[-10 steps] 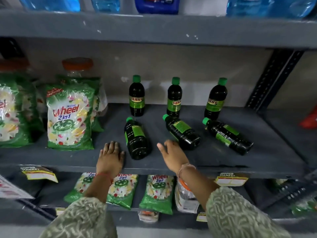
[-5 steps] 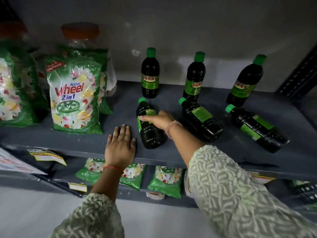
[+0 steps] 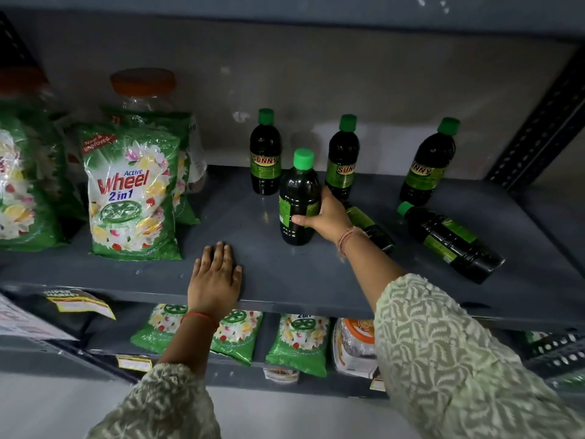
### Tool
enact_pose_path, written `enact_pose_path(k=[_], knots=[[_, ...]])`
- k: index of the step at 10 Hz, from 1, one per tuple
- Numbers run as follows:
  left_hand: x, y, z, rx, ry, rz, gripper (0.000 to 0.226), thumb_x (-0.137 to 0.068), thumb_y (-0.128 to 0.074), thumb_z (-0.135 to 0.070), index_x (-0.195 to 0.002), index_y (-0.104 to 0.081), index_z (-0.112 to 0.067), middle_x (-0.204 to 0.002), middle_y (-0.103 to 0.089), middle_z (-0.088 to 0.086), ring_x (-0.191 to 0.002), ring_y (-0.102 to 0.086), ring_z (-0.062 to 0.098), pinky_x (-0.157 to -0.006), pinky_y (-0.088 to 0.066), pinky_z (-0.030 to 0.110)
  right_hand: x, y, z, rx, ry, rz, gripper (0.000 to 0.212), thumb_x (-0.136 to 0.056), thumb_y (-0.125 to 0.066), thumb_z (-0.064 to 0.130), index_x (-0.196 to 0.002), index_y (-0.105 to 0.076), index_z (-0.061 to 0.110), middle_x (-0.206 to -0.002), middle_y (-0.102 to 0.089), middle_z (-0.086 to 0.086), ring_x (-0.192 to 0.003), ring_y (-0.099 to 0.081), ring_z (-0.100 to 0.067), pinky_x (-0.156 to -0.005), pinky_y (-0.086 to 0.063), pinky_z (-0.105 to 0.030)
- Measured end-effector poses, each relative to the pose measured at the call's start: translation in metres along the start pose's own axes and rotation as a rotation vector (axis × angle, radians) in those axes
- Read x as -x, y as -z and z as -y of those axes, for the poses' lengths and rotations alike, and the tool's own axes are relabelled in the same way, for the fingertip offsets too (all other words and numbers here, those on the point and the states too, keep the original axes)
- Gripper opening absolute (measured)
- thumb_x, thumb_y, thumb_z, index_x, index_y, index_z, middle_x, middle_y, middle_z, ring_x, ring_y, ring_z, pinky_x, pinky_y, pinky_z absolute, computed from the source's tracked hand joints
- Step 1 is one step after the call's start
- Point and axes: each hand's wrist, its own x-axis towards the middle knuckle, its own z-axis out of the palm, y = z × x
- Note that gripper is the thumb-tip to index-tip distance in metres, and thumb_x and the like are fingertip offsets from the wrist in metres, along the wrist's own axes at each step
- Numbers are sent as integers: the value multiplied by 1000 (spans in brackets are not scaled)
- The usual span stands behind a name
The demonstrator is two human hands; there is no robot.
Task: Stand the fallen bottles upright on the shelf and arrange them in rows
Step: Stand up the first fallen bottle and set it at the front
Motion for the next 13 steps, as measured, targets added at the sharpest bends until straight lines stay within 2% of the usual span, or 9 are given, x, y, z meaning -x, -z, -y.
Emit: enact_pose_path(k=[1,2,3,4,6,8,9,10,13], knots=[[-2,1,-10,-1,0,28,58,-96,-26,-31,-145,-8,-5,-158,-4,12,-146,-1,26,-120,-4,38,-4,6,15,-30,45,-45,89,-57,-85,31,-129,-37,10,-135,-48,-12,-126,-44,-28,-108,-35,-40],[-1,0,-16,5,18,10,59,-96,-24,-33,-145,-6,-5,-158,-3,12,-146,0,25,-120,-3,37,-9,7,37,12,58,-288,84,-56,-80,51,-119,-44,9,-129,-47,-13,-120,-43,-26,-99,-39,-34],[-1,0,-15,1,24,2,60,-96,-24,-34,-145,-6,-6,-158,-3,11,-146,-1,25,-121,-5,37,-12,8,44,124,117,-297,55,-55,-79,50,-85,-57,9,-97,-64,-13,-90,-61,-27,-69,-45,-28],[-1,1,-16,7,31,2,60,-95,-25,-34,-145,-7,-6,-158,-3,11,-146,-1,24,-121,-5,36,-14,16,49,84,71,-216,36,-64,-76,27,-92,-63,8,-91,-67,-7,-84,-62,-23,-57,-42,-21],[0,1,-16,7,27,10,60,-95,-24,-34,-145,-5,-6,-158,-1,11,-146,0,24,-121,-4,36,-14,14,49,253,62,-300,71,-59,-77,50,-109,-52,6,-117,-54,-17,-110,-50,-32,-90,-42,-35],[-1,0,-16,-3,30,9,60,-96,-23,-34,-145,-5,-7,-158,-1,10,-146,1,23,-121,-4,36,-15,26,54,-48,-15,-95,61,-64,-76,13,-119,-48,7,-112,-62,-10,-102,-60,-24,-82,-49,-30],[-2,-1,-15,-6,32,7,59,-96,-23,-35,-145,-5,-7,-158,-1,10,-146,1,23,-121,-4,36,-14,25,55,31,-18,-98,78,-62,-81,32,-125,-42,7,-126,-54,-11,-116,-53,-27,-95,-45,-35],[-2,-1,-15,-4,29,8,59,-96,-23,-35,-145,-5,-7,-158,-1,10,-146,1,23,-121,-3,35,-15,28,52,134,40,-140,64,-64,-80,35,-112,-52,4,-118,-59,-13,-107,-57,-27,-86,-45,-32],[-3,-3,-17,-40,10,-9,58,-96,-21,-33,-145,-4,-5,-158,0,9,-146,6,21,-120,2,34,-15,37,50,-52,-9,107,63,-79,-65,6,-135,-35,8,-140,-46,-15,-129,-44,-29,-109,-35,-44]])
